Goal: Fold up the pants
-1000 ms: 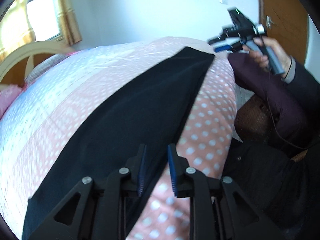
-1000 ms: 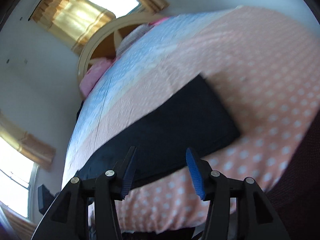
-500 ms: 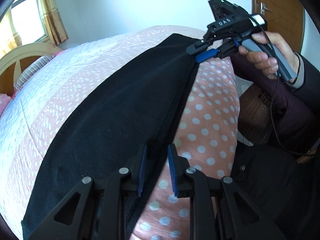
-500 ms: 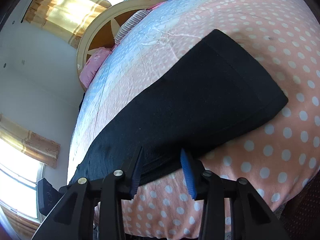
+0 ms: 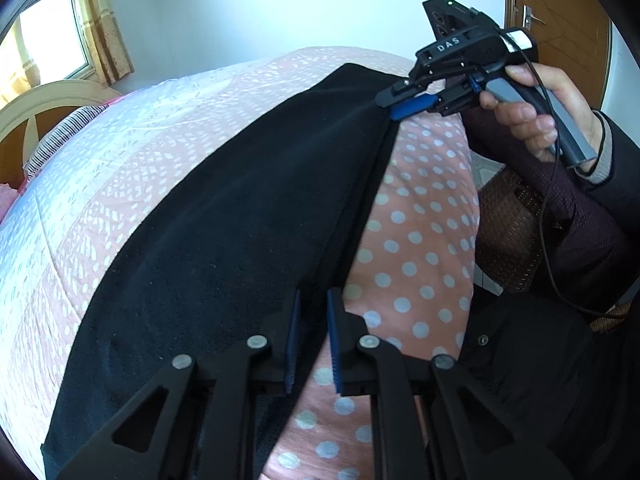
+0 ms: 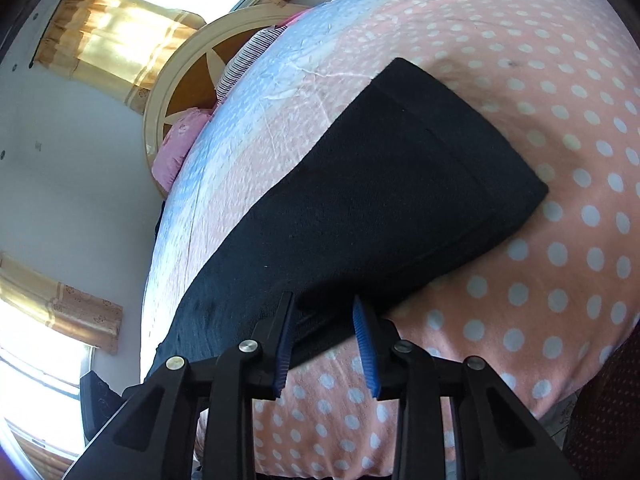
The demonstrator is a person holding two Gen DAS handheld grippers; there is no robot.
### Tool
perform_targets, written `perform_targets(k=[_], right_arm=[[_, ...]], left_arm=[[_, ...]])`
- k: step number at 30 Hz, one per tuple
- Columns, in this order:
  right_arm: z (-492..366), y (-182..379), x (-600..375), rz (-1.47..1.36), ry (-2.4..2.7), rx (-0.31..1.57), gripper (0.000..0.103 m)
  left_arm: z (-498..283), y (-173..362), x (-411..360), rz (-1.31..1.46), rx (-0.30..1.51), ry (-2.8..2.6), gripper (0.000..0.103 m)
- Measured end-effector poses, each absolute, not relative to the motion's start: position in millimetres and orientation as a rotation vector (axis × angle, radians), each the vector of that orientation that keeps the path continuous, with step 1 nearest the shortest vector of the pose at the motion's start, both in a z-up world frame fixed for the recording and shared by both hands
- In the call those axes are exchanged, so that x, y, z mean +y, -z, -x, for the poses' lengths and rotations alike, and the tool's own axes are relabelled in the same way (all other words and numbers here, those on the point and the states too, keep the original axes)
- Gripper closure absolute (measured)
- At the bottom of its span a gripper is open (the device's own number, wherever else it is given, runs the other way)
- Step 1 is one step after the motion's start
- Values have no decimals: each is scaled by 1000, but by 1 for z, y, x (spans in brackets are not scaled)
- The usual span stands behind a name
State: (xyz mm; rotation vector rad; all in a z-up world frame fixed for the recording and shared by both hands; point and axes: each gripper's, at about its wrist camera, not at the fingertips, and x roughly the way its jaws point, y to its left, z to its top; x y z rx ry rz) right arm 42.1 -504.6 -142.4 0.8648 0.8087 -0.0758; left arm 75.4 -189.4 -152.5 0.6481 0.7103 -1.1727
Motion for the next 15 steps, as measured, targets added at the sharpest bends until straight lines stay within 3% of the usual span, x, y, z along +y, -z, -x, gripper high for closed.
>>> perform_targets(k=[3, 4, 5, 8, 12, 15], right_arm=[[-43, 140, -501, -836, 86, 803, 72], [-43, 142, -501, -839, 83, 797, 78], [-43, 143, -500, -831, 81, 795, 98], [-40, 134, -497, -801, 78, 774, 100], [-27, 108, -492, -713, 72, 725, 100], [-25, 118, -494, -698, 97, 765, 100]], left_arm=[[-75, 153, -191, -642, 709, 1165, 88], [-75, 153, -192, -644, 706, 1164, 88], [-75, 153, -192, -648, 702, 1164, 88], [-74, 152, -192, -652, 690, 1154, 99], [-74, 137, -184, -608, 670, 1160, 100], [-70, 132, -179, -613, 664, 1179, 100]])
